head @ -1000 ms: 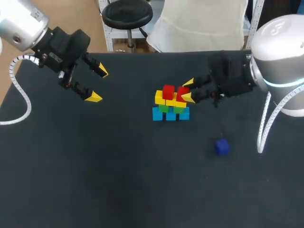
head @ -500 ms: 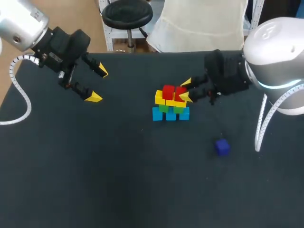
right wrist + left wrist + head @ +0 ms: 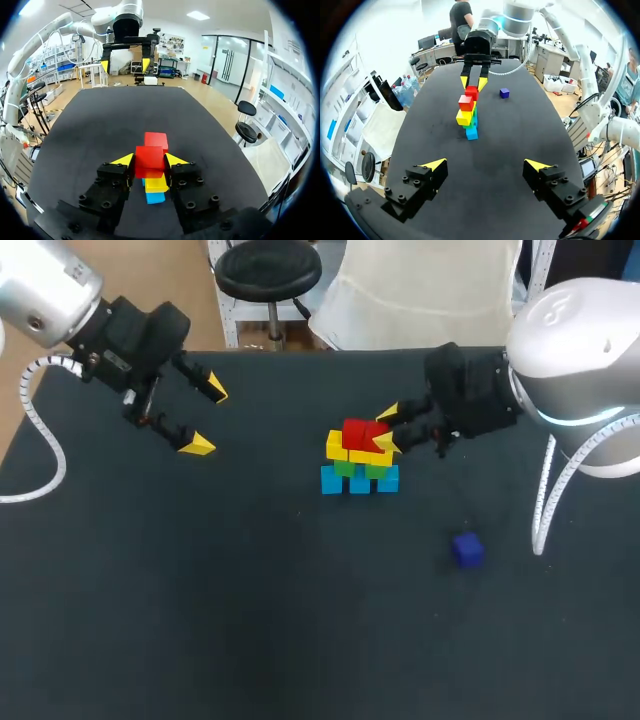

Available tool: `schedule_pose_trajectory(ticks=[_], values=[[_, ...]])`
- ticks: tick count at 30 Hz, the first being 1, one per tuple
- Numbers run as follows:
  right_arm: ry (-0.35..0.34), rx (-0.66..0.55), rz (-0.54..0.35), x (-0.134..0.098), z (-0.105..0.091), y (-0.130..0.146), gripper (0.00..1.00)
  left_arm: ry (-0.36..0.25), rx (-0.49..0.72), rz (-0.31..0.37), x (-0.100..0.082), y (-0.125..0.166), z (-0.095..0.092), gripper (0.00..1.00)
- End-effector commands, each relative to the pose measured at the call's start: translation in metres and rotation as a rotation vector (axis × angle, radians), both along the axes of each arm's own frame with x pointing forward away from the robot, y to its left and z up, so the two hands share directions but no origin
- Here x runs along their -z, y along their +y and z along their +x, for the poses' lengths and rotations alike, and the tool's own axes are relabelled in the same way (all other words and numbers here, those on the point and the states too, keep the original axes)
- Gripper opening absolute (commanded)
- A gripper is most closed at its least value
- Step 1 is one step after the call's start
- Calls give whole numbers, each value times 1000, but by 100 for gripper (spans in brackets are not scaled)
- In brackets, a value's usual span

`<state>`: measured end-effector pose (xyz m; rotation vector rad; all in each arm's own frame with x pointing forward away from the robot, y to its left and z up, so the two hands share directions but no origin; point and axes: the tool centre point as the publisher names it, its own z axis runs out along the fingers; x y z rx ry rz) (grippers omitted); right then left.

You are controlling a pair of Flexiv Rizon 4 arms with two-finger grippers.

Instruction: Place the blue cubes, place green cubes on the blue cubes, place the yellow cubes on the green cubes, then place the red cubes on the yellow cubes, and place purple cube on the red cubes.

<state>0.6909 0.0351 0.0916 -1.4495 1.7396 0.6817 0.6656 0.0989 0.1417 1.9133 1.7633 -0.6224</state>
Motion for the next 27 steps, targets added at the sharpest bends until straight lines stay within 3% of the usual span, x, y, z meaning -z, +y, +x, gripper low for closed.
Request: schedule_pose_trajectory(ticks=[1, 27], values=[[6, -5, 2, 2, 4, 0, 0, -2, 0, -1, 1, 0, 0, 100], [18, -18, -2, 5, 13, 1, 0, -2, 0, -1, 1, 0, 0, 100]])
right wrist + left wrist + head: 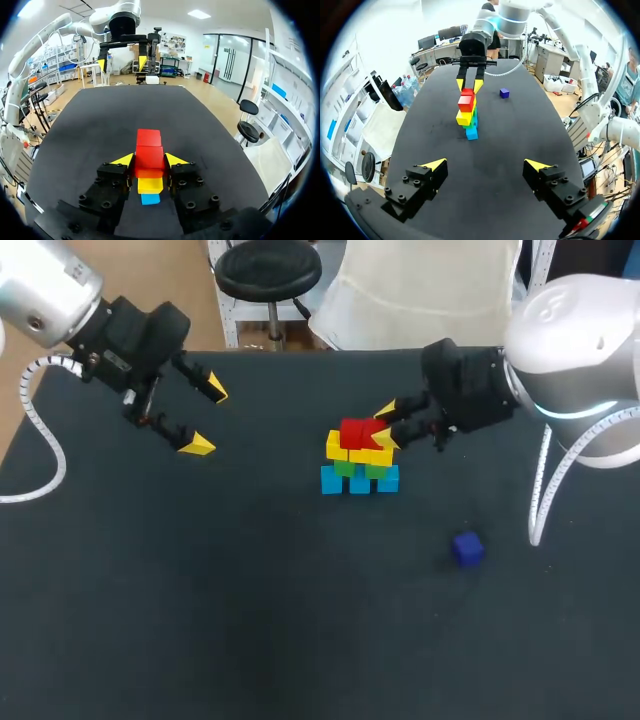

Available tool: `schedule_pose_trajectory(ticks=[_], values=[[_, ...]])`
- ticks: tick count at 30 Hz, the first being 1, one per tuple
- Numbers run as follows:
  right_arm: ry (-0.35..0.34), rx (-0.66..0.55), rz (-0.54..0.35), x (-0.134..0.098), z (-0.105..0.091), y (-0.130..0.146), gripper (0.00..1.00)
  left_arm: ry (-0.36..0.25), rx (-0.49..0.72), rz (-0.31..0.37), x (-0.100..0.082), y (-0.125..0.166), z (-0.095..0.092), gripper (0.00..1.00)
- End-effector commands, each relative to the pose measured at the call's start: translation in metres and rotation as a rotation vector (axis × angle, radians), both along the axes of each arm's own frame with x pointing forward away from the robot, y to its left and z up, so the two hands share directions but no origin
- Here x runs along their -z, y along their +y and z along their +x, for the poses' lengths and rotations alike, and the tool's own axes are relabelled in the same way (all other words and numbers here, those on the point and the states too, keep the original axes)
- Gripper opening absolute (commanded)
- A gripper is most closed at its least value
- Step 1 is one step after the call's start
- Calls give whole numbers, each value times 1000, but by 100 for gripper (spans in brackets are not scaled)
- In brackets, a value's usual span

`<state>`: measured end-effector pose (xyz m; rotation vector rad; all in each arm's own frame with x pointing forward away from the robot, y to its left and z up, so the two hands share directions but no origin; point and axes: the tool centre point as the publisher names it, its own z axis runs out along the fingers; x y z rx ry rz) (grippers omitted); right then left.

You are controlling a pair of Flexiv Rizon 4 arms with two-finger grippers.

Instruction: Place the blue cubes, place green cubes on the blue cubes, place the yellow cubes on the green cubes, then place the red cubes on the yellow cubes, and place purple cube on the red cubes.

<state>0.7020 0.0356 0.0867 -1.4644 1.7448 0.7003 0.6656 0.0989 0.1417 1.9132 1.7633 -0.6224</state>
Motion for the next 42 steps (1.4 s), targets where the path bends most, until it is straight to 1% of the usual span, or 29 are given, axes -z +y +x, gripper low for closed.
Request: schedule_pose_trajectory(ticks=[1, 5, 6, 7, 8, 10, 14, 16, 17, 19, 20, 24, 26, 29, 32, 35, 39, 42], values=[[2, -3, 2, 0, 2, 0, 0, -2, 0, -1, 1, 0, 0, 100], [4, -5, 3, 1, 3, 1, 0, -2, 0, -1, 1, 0, 0, 100], [5, -6, 3, 1, 3, 1, 2, -2, 0, -1, 1, 0, 0, 100], [5, -6, 3, 1, 3, 1, 6, -2, 0, -1, 1, 0, 0, 100], [6, -6, 3, 1, 3, 1, 13, -2, 0, -1, 1, 0, 0, 100], [7, -7, 3, 1, 3, 1, 25, -2, 0, -1, 1, 0, 0, 100], [10, -9, 3, 1, 3, 1, 43, -2, 0, -1, 1, 0, 0, 100], [11, -9, 3, 2, 3, 1, 49, -2, 0, -1, 1, 0, 0, 100], [12, -9, 3, 2, 3, 1, 58, -2, 0, -1, 1, 0, 0, 100], [14, -9, 4, 2, 2, 0, 95, -2, 0, -1, 1, 0, 0, 100], [14, -9, 4, 1, 2, 0, 100, -2, 0, -1, 1, 0, 0, 100], [13, -7, 19, -4, -1, -3, 100, -2, 0, -1, 1, 0, 0, 100], [1, -4, 22, -9, -5, -8, 100, -2, 0, -1, 1, 0, 0, 100], [-8, -10, 28, -14, -13, -23, 100, -2, 0, -1, 1, 0, 0, 100], [-17, -25, 48, -16, -26, -44, 100, -2, 0, -1, 1, 0, 0, 100], [-33, -60, 41, -15, -41, -65, 100, -2, 0, -1, 1, 0, 0, 100], [-55, -188, 35, -8, -61, -88, 100, -2, 0, -1, 1, 0, 0, 100], [-45, -251, 14, 1, -72, -103, 100, -2, 0, -1, 1, 0, 0, 100]])
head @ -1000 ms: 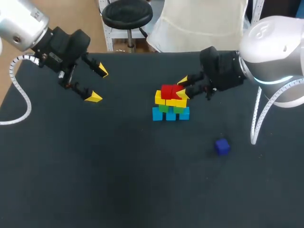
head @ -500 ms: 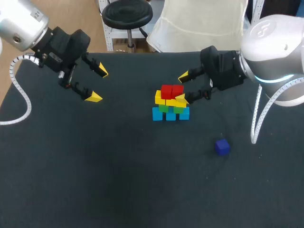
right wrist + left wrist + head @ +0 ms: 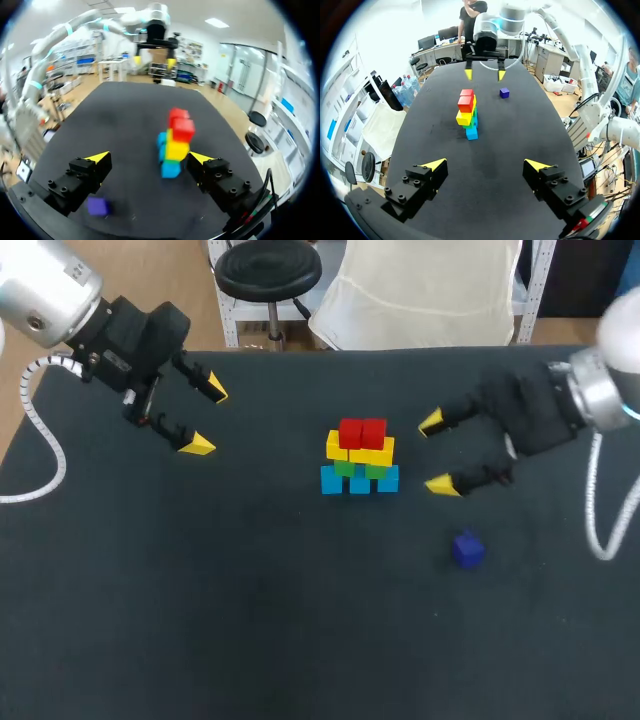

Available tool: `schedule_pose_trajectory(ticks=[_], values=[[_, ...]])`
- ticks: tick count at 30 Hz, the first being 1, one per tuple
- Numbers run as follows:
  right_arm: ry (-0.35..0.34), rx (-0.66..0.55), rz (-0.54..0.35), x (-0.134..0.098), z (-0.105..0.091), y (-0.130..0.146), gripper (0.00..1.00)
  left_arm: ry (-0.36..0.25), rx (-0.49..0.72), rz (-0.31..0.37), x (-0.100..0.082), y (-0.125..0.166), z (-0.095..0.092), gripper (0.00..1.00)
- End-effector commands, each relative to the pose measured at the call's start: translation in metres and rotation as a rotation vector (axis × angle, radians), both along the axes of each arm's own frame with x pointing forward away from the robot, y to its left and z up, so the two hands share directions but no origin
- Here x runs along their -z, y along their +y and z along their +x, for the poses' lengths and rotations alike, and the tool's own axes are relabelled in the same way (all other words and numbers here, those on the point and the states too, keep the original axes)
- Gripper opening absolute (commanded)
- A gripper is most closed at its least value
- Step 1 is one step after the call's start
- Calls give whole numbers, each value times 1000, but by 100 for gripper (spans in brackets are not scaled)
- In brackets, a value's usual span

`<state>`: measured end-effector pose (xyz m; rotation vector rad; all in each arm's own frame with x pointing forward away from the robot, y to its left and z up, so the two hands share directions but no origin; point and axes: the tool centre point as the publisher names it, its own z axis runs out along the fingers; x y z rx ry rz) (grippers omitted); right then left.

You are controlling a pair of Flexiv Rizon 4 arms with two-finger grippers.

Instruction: Place the blue cubes, place green cubes on the blue cubes, place the yellow cubes on the green cubes, then place the red cubes on the yellow cubes, and place purple cube on the red cubes.

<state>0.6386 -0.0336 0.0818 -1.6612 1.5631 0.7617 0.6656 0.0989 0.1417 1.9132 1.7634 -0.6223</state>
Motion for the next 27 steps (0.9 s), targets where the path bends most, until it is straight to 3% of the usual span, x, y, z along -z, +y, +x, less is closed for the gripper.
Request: schedule_pose_trajectory(ticks=[1, 12, 21, 27], values=[[14, -47, 6, -2, -12, -38, 100, -2, 0, -1, 1, 0, 0, 100], [42, -213, -26, 30, -42, -60, 100, -2, 0, -1, 1, 0, 0, 100], [57, -295, -50, 62, -57, -55, 100, -2, 0, -1, 1, 0, 0, 100], [60, -302, -41, 70, -63, -50, 100, -2, 0, -1, 1, 0, 0, 100]])
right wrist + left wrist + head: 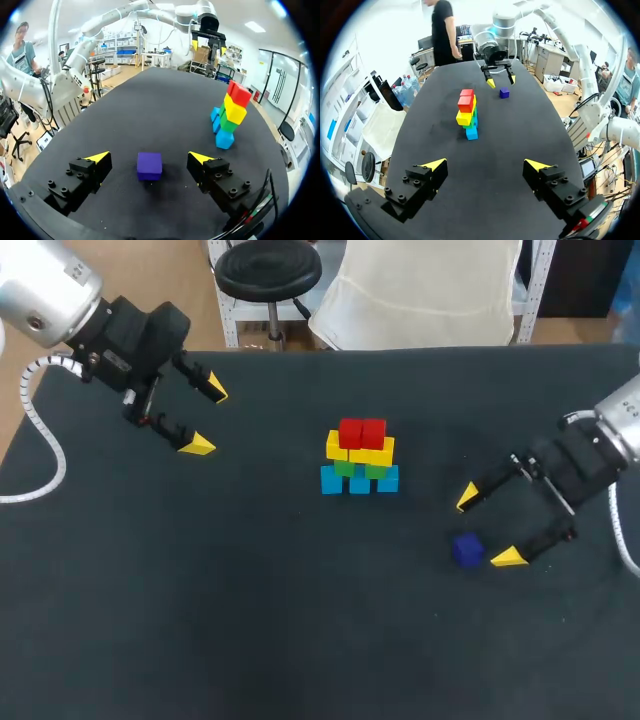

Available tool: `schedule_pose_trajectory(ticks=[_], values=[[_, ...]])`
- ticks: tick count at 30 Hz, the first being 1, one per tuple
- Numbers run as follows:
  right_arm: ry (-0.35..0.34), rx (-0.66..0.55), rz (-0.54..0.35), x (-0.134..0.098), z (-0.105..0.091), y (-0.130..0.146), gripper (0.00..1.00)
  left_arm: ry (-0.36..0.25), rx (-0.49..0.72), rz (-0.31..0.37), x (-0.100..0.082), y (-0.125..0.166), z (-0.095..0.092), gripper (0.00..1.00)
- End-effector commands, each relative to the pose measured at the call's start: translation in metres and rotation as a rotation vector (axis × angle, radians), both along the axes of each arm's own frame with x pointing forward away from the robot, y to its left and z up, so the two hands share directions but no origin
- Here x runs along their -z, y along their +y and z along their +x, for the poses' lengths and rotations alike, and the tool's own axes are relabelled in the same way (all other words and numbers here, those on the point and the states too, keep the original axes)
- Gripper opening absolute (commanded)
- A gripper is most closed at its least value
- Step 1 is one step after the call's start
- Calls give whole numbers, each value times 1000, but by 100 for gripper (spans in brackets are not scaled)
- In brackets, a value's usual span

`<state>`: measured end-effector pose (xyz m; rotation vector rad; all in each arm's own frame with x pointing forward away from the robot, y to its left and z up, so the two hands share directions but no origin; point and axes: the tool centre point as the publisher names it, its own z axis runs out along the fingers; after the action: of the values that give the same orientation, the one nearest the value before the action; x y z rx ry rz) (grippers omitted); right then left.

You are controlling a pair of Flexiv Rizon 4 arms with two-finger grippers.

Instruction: Place the blue cubes, place green cubes on the blue cubes, place the yellow cubes on the green cubes, then place the red cubes on the yellow cubes, and place purple cube on the red cubes.

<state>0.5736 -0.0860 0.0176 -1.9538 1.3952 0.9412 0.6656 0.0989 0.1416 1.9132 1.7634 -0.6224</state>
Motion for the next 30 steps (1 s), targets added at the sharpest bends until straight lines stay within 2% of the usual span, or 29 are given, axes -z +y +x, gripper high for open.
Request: schedule_pose_trajectory(ticks=[1, 10, 12, 13, 15, 17, 19, 20, 25, 30], values=[[1, 5, 11, 7, 1, 3, 100, -2, 0, -1, 1, 0, 0, 100], [23, 56, 18, 20, -5, 3, 100, -2, 0, -1, 1, 0, 0, 100], [25, 55, 17, 21, -5, 3, 94, -2, 0, -1, 1, 0, 0, 100], [27, 55, 16, 21, -5, 3, 86, -2, 0, -1, 1, 0, 0, 100], [27, 53, 12, 21, -5, 3, 49, -2, 0, -1, 1, 0, 0, 100], [26, 52, 4, 21, -5, 3, 40, -2, 0, -1, 1, 0, 0, 100], [24, 53, -2, 20, -4, 4, 17, -2, 0, -1, 1, 0, 0, 100], [24, 54, -4, 20, -4, 4, 0, -2, 0, -1, 1, 0, 0, 100], [19, 56, -12, 16, -2, 5, 0, -2, 0, -1, 1, 0, 0, 100], [29, 116, -5, 7, 4, 7, 0, -2, 0, -1, 1, 0, 0, 100]])
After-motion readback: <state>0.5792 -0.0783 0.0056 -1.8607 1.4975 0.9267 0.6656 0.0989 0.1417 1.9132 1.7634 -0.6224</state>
